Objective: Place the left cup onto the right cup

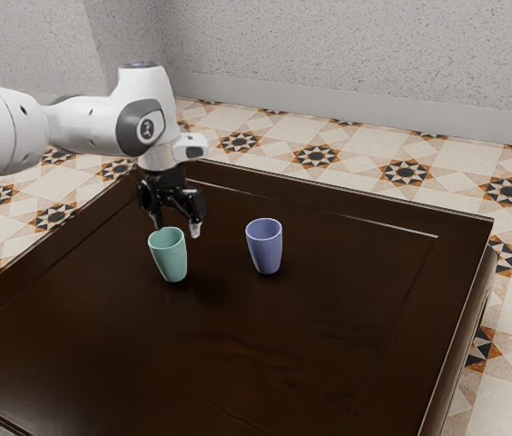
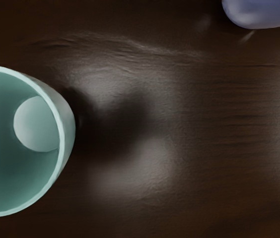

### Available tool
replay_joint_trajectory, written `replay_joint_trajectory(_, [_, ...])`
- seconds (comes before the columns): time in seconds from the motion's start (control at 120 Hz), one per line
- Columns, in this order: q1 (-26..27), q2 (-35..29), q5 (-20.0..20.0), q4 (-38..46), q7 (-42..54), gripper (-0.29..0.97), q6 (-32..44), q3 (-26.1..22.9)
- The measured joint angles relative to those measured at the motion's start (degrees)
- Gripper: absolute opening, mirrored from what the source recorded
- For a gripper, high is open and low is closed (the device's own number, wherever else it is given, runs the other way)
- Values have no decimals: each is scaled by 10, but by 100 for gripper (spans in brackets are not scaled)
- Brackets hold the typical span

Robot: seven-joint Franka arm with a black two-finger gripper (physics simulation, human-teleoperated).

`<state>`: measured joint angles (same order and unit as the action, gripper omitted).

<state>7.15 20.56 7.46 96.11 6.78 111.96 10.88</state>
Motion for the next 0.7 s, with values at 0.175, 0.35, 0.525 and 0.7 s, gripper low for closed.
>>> replay_joint_trajectory(0.175, [0,31,2,-3,-5,68,42,0])
replay_joint_trajectory(0.35, [0,54,2,-8,-8,68,66,4])
replay_joint_trajectory(0.525, [-2,83,0,-22,-11,68,76,6])
replay_joint_trajectory(0.7, [-3,102,0,-28,-14,68,81,6])
